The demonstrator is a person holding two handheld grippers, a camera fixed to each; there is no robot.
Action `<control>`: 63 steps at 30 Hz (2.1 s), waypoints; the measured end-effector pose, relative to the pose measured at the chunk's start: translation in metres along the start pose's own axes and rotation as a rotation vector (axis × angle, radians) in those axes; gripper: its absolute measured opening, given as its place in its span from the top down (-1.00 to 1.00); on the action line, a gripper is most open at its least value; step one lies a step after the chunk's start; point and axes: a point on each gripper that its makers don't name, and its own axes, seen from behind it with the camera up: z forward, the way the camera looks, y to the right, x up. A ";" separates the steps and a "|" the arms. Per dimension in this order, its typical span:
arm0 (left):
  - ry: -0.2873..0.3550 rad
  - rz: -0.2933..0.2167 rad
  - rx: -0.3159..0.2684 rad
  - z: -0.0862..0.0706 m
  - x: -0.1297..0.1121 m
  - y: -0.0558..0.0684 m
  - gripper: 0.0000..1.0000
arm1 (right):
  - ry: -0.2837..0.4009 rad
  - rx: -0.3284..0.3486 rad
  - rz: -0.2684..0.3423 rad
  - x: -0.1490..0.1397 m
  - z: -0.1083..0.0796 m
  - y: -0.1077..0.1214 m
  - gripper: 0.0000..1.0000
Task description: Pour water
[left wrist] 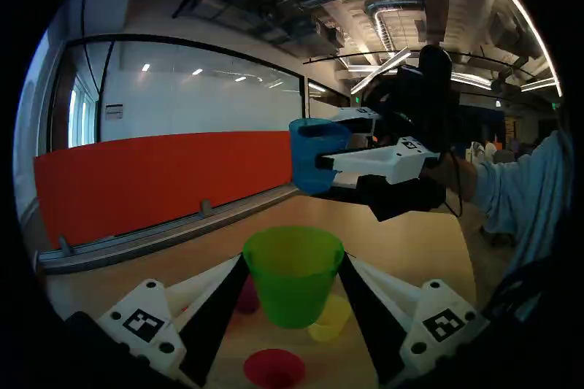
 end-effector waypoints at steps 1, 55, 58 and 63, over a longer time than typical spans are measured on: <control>0.000 0.000 -0.002 0.000 0.000 0.000 -0.74 | 0.001 0.000 -0.007 0.001 0.001 0.000 -0.79; 0.027 -0.012 -0.035 0.009 0.007 0.012 -0.74 | 0.029 -0.027 -0.565 0.064 0.052 0.008 -0.79; 0.026 -0.012 -0.035 0.009 0.006 0.013 -0.74 | 0.030 -0.032 -0.580 0.065 0.052 0.009 -0.80; 0.023 -0.012 -0.036 0.010 0.005 0.013 -0.74 | 0.029 -0.041 -0.601 0.066 0.053 0.013 -0.80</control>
